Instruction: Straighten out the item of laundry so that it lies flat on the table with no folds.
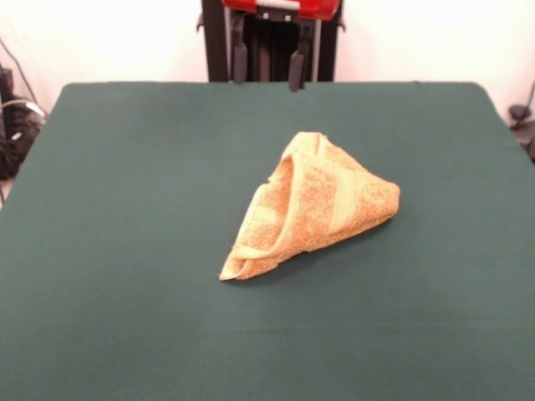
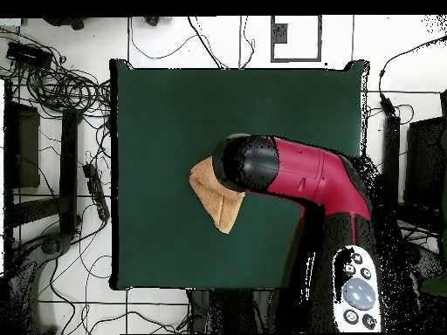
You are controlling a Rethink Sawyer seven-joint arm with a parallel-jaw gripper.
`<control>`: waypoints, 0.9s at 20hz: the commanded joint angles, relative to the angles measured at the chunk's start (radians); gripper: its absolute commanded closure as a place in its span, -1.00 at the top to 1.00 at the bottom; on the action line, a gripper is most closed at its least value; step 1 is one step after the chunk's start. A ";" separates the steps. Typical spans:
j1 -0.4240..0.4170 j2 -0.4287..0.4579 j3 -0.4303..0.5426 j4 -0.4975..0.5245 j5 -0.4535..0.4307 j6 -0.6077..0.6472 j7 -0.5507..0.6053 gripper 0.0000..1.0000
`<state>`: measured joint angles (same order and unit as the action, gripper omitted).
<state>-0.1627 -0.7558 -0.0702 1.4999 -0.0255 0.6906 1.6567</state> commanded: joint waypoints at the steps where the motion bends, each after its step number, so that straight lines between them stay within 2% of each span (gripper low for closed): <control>1: 0.010 0.093 0.081 0.126 0.010 -0.201 0.187 1.00; 4: 0.004 0.121 0.093 0.152 0.028 -0.254 0.206 1.00; 11: 0.004 0.131 0.102 0.192 0.077 -0.279 0.224 1.00; 16: -0.021 0.188 0.149 0.214 0.105 -0.354 0.215 1.00; 18: -0.004 0.193 0.134 0.217 0.112 -0.359 0.228 1.00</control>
<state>-0.1765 -0.6712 -0.0628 1.5806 0.0297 0.3830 1.6567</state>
